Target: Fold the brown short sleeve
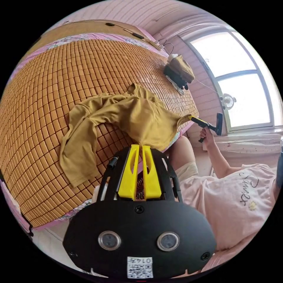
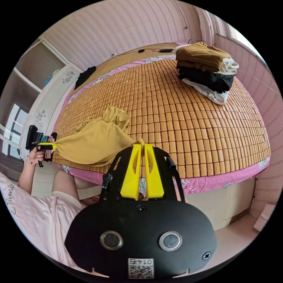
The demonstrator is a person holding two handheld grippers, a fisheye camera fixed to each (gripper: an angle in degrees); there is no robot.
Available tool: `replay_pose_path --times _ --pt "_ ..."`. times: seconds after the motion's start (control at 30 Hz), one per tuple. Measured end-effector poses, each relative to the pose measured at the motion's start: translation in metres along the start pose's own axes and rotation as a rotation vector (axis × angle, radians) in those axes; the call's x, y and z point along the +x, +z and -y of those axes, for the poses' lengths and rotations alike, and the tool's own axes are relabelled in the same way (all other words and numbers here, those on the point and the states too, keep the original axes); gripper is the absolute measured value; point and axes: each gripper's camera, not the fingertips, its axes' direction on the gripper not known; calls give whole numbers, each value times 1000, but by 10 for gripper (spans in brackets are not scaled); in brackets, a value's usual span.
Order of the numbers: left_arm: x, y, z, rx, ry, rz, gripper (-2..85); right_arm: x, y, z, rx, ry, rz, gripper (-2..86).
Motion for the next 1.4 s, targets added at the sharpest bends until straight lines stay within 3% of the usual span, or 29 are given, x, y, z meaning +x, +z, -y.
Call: replay_pose_path --times 0.3,0.5,0.73,0.87,1.0,1.07,1.3,1.4 --pt "-28 15 -44 -6 -200 217 58 -12 30 -15 -116 -37 -127 9" --pt "-21 28 -79 -32 -223 156 76 -11 20 -30 -128 -45 -152 9" --pt "4 24 -95 7 -187 178 2 -16 -36 -46 14 -89 -41 9" --pt "33 -88 -134 403 -128 44 -5 -27 -120 -32 265 -166 91 8" --pt "89 -231 -186 842 39 29 -8 -54 -212 -18 530 -278 159 8" --pt "118 -282 -214 987 116 37 -8 -73 -276 -22 701 -341 221 7" --pt "235 -404 -362 1440 464 55 -10 -117 -433 -82 1000 -564 288 6" --pt "262 -437 -404 1525 558 46 -10 -131 -494 -108 1109 -662 305 6"
